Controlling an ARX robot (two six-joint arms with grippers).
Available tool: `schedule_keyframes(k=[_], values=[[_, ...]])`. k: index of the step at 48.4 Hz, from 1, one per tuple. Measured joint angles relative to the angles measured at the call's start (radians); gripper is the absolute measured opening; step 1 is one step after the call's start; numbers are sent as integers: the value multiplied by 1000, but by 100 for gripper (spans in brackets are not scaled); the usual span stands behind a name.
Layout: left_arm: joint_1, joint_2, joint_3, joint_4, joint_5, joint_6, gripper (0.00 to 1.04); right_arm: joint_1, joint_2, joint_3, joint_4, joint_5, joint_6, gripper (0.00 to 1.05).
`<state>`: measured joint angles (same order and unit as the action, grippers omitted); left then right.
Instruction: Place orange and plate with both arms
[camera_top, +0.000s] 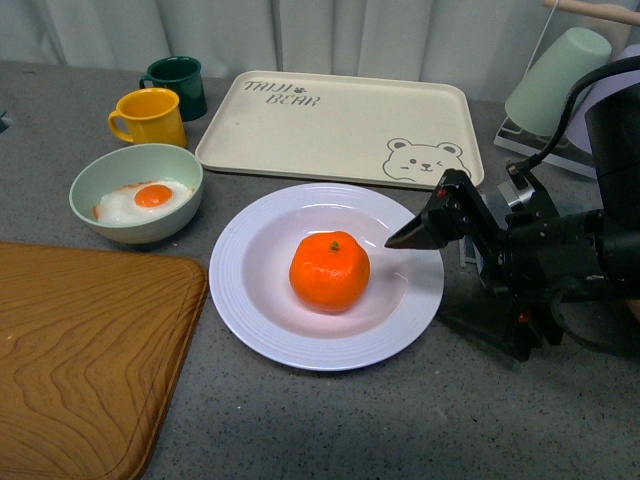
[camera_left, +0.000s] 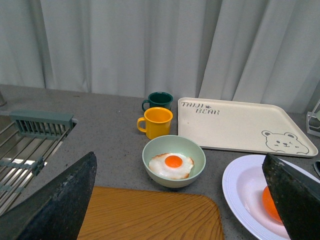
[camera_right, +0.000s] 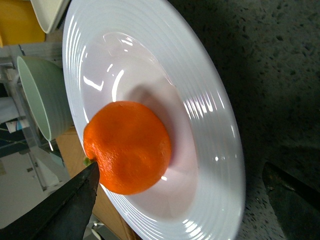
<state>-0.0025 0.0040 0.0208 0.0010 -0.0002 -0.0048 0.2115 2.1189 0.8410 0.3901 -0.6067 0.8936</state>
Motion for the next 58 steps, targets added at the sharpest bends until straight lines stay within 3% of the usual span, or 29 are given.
schedule_keyframes(k=[27,32,46,58], values=[[0,0,0,0,0,0,98,11,82,72,34,-50,122,95],[0,0,0,0,0,0,98,14,84,80,23,-39,124,82],[0,0,0,0,0,0,98,21,112,91,-31,-5,116,31],[0,0,0,0,0,0,98,23,97,98,-9,-48,97,4]])
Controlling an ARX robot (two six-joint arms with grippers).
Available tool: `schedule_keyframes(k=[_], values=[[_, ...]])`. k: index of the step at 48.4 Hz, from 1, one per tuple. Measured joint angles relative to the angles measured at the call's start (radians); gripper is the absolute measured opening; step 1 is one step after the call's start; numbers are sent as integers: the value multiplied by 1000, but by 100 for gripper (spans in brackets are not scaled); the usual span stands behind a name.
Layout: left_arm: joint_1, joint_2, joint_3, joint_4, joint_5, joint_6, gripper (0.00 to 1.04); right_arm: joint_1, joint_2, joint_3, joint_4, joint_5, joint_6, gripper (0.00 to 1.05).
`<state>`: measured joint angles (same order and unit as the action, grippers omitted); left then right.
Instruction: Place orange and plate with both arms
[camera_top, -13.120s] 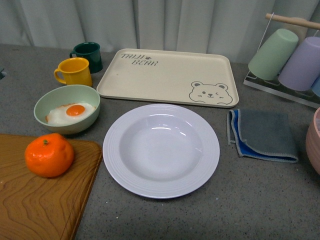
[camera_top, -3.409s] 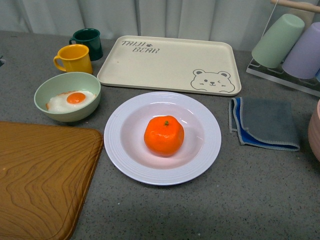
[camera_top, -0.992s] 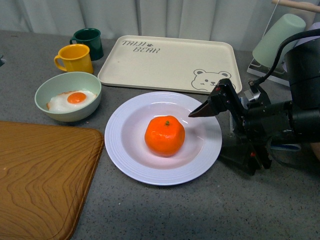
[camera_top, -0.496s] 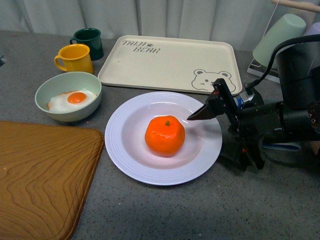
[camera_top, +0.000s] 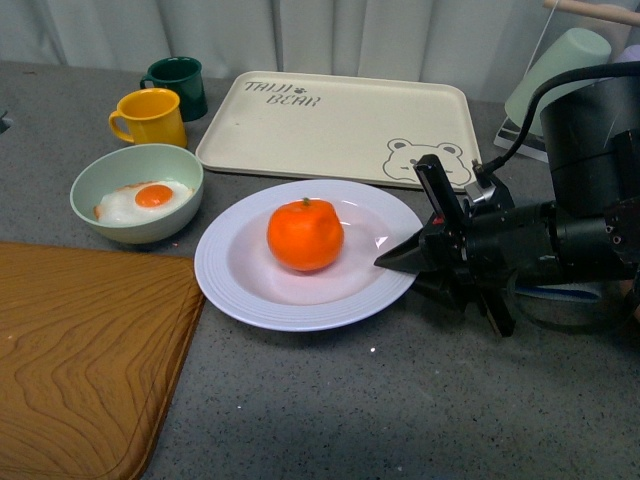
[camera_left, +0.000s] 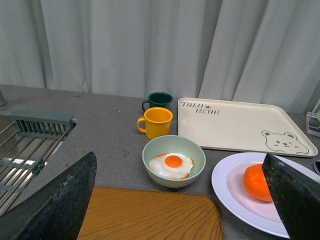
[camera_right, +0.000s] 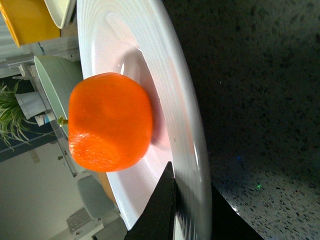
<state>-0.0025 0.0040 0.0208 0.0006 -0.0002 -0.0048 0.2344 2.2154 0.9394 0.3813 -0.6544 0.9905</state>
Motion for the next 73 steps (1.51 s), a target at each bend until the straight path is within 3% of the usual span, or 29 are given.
schedule_keyframes(k=[23,38,58,73], values=[[0,0,0,0,0,0,98,-11,-5,-58,206,35,13,4],[0,0,0,0,0,0,98,-19,-9,-26,240,44,61,4],[0,0,0,0,0,0,98,-26,84,256,144,85,129,4],[0,0,0,0,0,0,98,-45,270,607,16,124,153,4]])
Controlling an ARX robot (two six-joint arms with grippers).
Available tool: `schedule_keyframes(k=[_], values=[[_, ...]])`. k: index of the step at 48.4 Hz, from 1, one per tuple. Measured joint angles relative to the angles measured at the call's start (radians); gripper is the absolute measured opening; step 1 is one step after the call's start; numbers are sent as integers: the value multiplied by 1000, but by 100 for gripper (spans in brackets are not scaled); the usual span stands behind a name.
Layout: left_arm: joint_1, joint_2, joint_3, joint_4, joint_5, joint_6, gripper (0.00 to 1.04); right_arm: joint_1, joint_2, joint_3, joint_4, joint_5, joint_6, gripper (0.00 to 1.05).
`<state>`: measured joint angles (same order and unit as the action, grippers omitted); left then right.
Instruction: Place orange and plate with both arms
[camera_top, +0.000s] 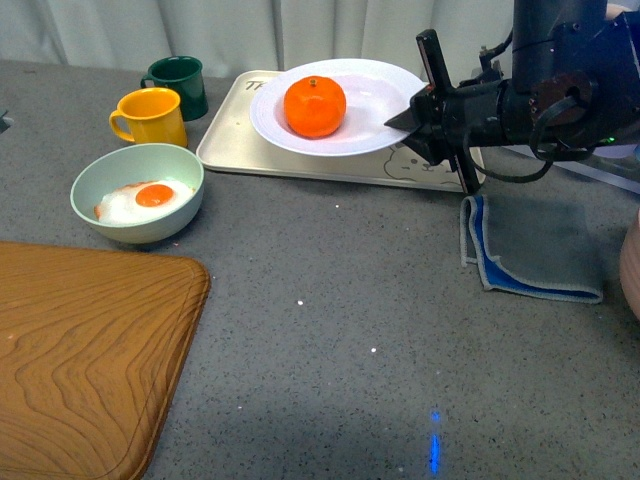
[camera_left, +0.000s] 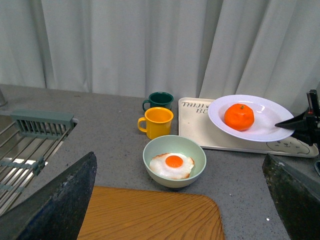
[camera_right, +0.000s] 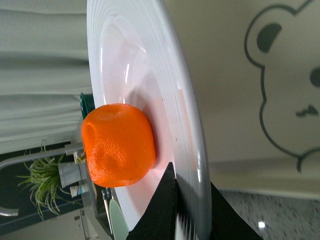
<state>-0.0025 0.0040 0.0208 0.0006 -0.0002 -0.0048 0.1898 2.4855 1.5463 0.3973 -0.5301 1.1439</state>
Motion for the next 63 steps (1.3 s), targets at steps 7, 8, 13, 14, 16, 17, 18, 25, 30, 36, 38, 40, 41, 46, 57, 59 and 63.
schedule_keyframes(k=[7,8,13,14,16,17,18,25,30,36,38,40,41,46,57,59,63], values=[[0,0,0,0,0,0,98,0,108,196,-82,5,13,4],[0,0,0,0,0,0,98,1,122,223,-101,6,13,4],[0,0,0,0,0,0,98,5,165,306,-153,11,14,4],[0,0,0,0,0,0,98,6,169,312,-158,14,14,4],[0,0,0,0,0,0,98,6,181,337,-182,24,13,4],[0,0,0,0,0,0,98,7,186,346,-191,26,13,4],[0,0,0,0,0,0,98,8,191,356,-200,29,13,4],[0,0,0,0,0,0,98,10,198,375,-237,41,6,4],[0,0,0,0,0,0,98,12,198,380,-267,46,0,17],[0,0,0,0,0,0,98,12,198,380,-265,53,-7,42],[0,0,0,0,0,0,98,11,193,370,-264,61,-14,50],[0,0,0,0,0,0,98,11,180,350,-262,76,-27,58],[0,0,0,0,0,0,98,11,174,340,-262,84,-35,62],[0,0,0,0,0,0,98,7,113,279,-261,124,-100,82],[0,0,0,0,0,0,98,4,-40,177,-268,277,-327,95],[0,0,0,0,0,0,98,5,-71,153,-268,305,-381,95],[0,0,0,0,0,0,98,6,-126,105,-278,366,-499,95]])
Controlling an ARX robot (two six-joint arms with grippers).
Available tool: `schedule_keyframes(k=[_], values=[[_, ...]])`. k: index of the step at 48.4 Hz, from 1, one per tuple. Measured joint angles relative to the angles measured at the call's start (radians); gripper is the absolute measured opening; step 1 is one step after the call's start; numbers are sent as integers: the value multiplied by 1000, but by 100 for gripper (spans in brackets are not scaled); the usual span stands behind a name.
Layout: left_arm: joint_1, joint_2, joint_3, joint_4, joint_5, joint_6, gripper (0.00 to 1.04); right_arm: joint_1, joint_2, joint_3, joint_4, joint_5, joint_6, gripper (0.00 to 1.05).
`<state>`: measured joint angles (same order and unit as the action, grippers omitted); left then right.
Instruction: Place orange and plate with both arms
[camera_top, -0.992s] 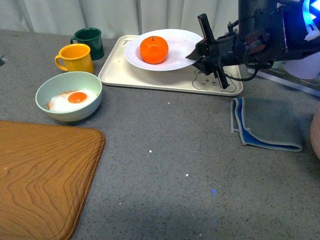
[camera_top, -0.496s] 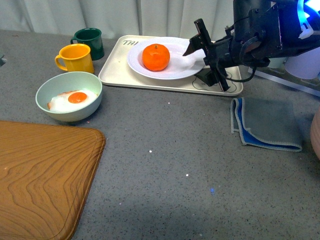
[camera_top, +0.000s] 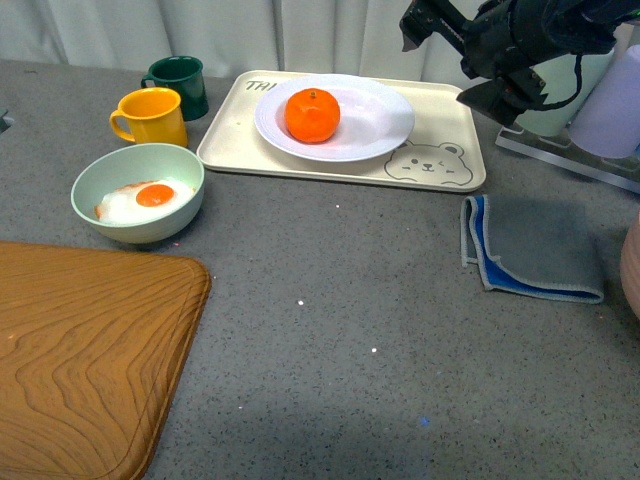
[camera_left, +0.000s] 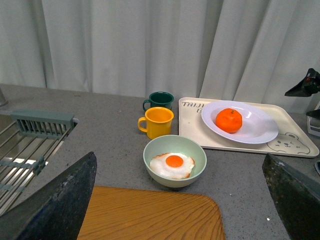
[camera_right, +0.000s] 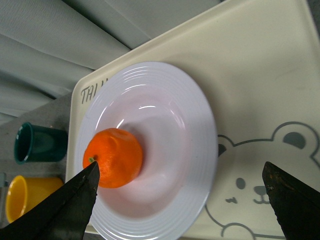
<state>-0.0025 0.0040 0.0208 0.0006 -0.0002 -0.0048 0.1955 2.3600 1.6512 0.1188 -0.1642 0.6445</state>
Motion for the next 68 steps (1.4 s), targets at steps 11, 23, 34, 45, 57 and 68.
schedule_keyframes(k=[11,23,34,45,57,68], values=[[0,0,0,0,0,0,98,8,-96,-220,360,267,-317,84],[0,0,0,0,0,0,98,-29,-306,-687,966,325,-593,48],[0,0,0,0,0,0,98,-73,-520,-964,1023,293,-632,14],[0,0,0,0,0,0,98,-101,-723,-1195,1057,256,-642,1],[0,0,0,0,0,0,98,-135,-922,-1387,1042,229,-642,1],[0,0,0,0,0,0,98,-193,-1122,-1509,959,170,-642,1]])
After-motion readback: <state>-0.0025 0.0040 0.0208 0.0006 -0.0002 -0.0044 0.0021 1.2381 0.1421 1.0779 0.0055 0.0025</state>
